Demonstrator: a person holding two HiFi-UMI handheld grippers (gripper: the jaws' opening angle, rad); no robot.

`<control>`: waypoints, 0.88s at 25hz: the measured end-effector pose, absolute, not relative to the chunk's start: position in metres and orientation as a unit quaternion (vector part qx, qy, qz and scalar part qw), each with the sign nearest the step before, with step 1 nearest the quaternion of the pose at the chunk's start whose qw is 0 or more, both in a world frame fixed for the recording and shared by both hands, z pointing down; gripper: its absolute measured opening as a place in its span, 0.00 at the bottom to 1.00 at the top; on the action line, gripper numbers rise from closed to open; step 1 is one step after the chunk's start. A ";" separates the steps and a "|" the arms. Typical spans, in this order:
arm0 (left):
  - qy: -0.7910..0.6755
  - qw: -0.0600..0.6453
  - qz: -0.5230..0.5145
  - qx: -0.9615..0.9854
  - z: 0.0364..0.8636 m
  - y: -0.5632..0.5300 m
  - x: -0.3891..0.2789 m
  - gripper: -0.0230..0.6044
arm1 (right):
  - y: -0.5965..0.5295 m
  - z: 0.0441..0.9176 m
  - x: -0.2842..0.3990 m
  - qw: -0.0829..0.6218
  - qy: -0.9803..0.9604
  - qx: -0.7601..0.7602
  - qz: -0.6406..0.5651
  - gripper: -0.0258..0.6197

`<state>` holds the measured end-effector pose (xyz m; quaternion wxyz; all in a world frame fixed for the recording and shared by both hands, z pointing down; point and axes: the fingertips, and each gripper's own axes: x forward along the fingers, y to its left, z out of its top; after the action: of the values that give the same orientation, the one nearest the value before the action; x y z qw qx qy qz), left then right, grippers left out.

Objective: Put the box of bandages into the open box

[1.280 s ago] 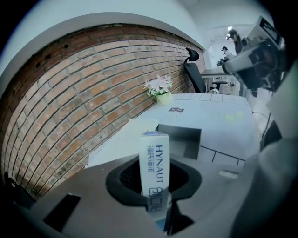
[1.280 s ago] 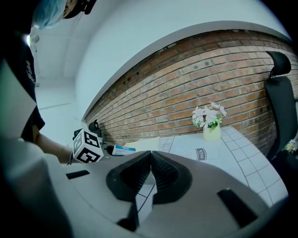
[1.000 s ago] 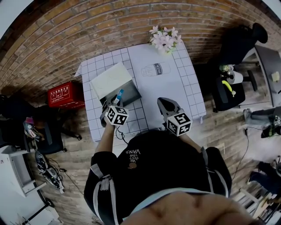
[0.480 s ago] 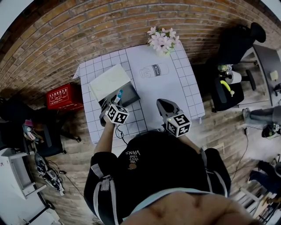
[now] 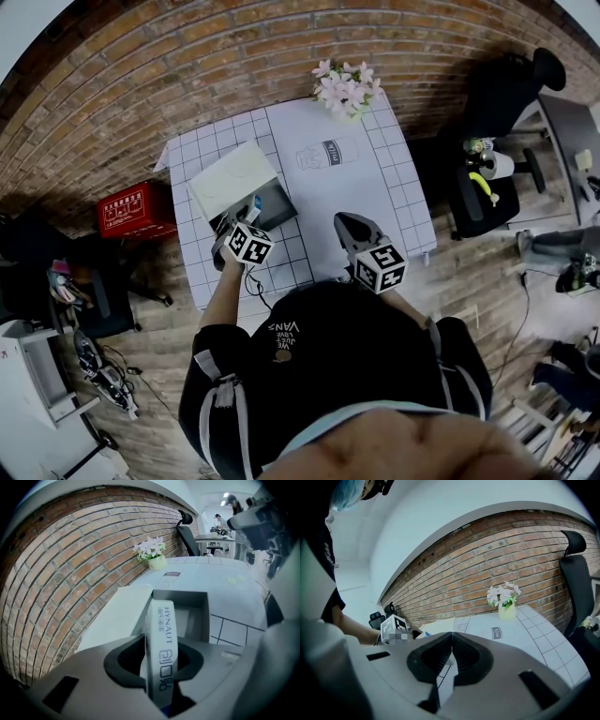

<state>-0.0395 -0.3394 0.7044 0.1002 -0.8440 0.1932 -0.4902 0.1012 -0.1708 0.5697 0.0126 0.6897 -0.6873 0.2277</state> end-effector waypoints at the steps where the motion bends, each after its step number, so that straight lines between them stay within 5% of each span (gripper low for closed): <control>1: 0.191 0.099 -0.491 -0.844 0.705 -0.339 -0.039 0.18 | -0.171 0.570 0.102 0.012 -0.687 0.690 0.228 0.04; 22: 0.151 0.085 -0.495 -0.851 0.709 -0.322 -0.037 0.39 | -0.181 0.570 0.098 0.014 -0.701 0.675 0.230 0.04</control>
<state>-0.0369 -0.3224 0.7093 0.0849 -0.8515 0.1513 -0.4948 0.0977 -0.1810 0.5701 0.0143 0.6751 -0.7009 0.2298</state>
